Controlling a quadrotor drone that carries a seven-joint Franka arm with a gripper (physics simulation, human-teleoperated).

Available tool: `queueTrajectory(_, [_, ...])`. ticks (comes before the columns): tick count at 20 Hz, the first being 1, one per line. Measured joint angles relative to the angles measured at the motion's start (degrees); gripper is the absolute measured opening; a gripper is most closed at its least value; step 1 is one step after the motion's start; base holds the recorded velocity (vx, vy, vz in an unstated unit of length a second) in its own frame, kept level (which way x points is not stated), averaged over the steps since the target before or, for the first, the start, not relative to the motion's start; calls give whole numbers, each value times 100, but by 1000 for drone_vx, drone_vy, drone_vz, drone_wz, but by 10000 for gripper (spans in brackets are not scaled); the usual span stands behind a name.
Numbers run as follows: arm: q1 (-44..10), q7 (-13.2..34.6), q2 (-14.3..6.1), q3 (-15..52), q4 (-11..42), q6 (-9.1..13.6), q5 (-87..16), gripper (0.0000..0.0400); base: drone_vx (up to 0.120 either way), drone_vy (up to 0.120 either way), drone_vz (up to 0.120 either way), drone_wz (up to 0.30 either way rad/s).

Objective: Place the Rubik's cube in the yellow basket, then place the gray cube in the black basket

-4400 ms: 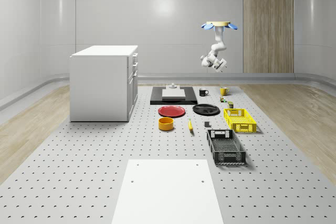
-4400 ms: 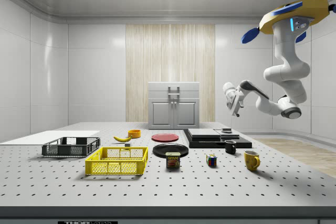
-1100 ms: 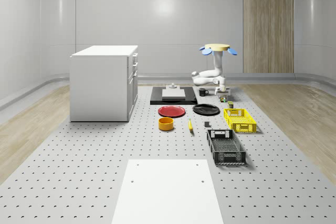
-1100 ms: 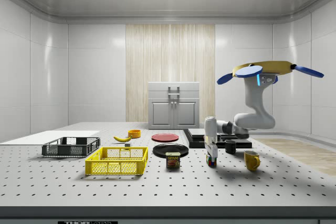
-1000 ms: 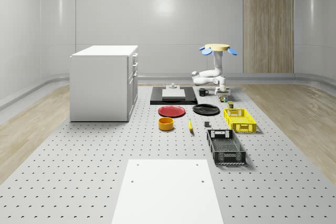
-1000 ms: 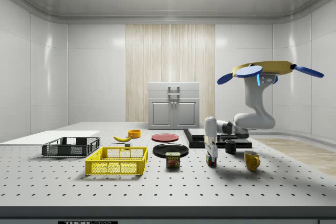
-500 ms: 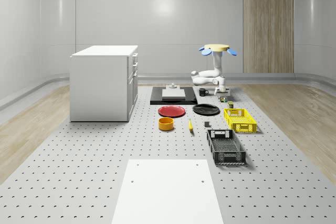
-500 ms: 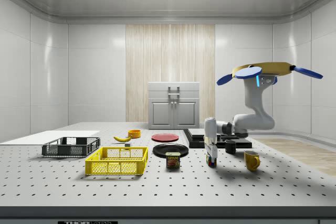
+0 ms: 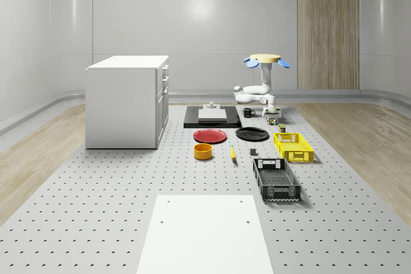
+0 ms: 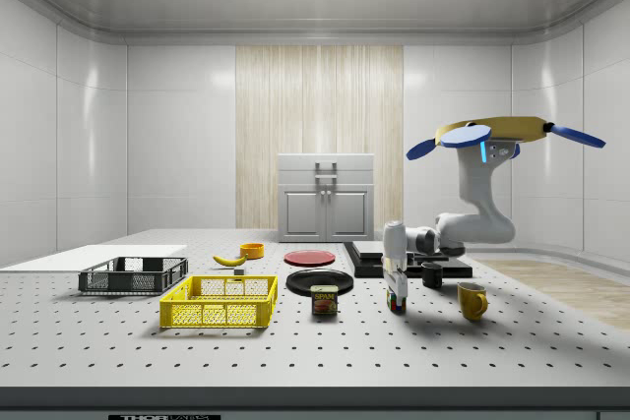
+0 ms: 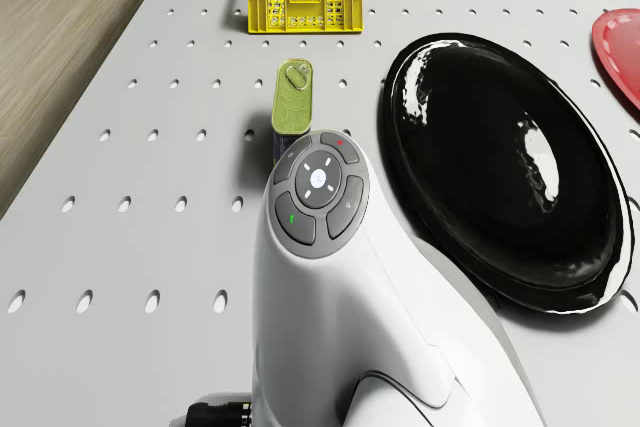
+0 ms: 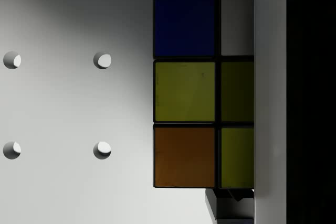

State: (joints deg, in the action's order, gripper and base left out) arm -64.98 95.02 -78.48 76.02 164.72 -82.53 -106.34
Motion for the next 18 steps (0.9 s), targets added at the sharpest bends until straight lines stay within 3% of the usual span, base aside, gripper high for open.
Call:
queueTrajectory(6, [-25, 20, -96, 5, -7, -94, 29, 336, 0, 0, 0, 0])
queueTrajectory(18, [-74, 65, -245, 219, 9, -182, 278, 327, 0, 0, 0, 0])
